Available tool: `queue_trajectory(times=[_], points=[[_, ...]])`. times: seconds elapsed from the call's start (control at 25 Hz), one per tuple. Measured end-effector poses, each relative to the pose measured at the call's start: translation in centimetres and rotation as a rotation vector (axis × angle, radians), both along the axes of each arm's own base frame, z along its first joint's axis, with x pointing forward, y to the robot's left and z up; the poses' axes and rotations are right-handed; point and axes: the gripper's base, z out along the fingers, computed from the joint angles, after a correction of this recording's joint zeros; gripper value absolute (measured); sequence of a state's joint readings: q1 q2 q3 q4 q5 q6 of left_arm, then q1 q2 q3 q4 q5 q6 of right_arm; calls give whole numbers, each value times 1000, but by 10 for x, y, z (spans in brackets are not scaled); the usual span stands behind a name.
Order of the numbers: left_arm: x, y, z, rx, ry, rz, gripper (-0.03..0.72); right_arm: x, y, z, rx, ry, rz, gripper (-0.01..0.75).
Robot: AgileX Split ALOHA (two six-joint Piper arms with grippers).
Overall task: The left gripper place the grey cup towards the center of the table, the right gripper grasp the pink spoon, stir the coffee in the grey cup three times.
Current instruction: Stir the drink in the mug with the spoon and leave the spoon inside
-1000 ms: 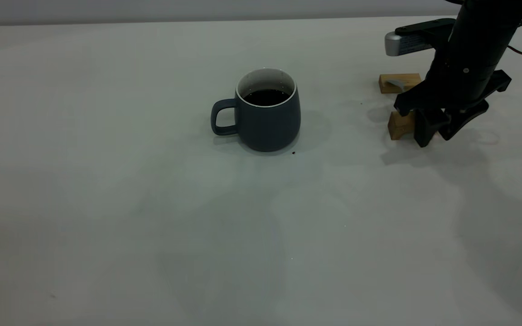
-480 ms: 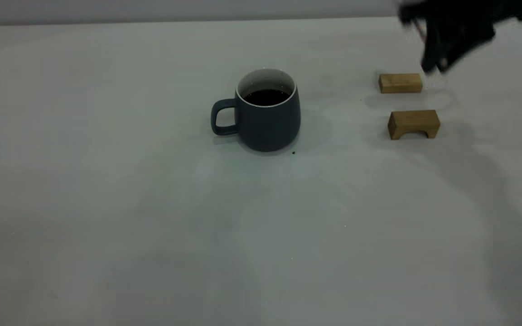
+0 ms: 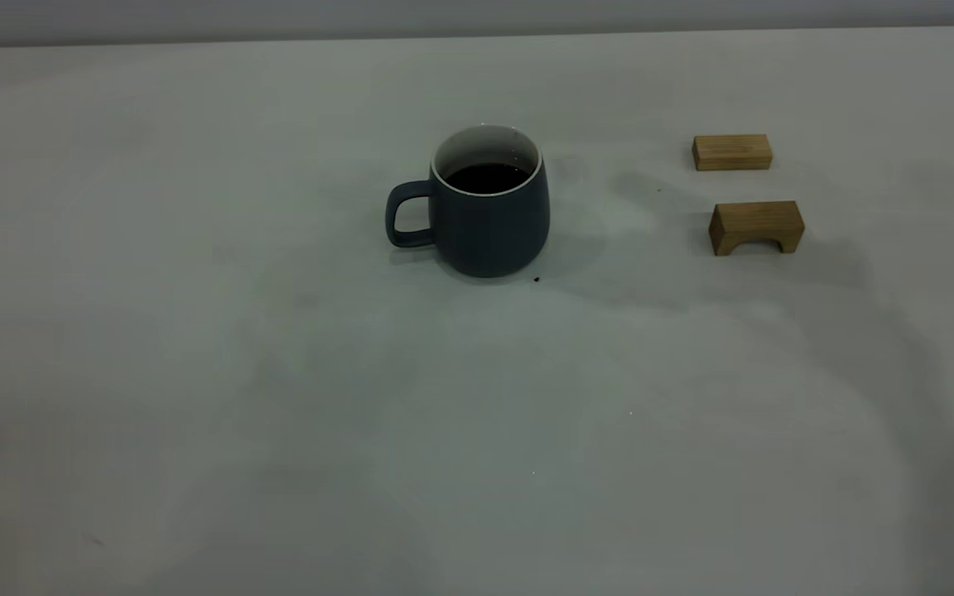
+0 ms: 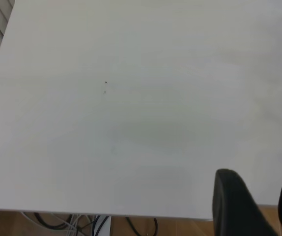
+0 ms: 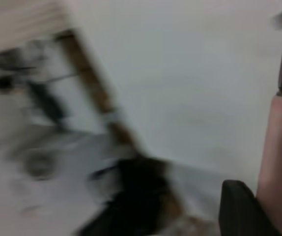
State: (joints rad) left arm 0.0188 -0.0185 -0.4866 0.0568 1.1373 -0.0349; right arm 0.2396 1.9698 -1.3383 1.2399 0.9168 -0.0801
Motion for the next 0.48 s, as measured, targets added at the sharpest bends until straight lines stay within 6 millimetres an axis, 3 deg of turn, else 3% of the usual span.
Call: queue_trajectory(times=[0.2, 0.36, 0.48], points=[[0, 0, 0, 0, 0, 0, 299, 2, 29, 5, 260, 270, -203, 136], [0, 0, 0, 0, 0, 0, 299, 5, 46, -10, 387, 570, -363, 136], [0, 0, 0, 0, 0, 0, 299, 9, 49, -23, 440, 679, -423, 136]])
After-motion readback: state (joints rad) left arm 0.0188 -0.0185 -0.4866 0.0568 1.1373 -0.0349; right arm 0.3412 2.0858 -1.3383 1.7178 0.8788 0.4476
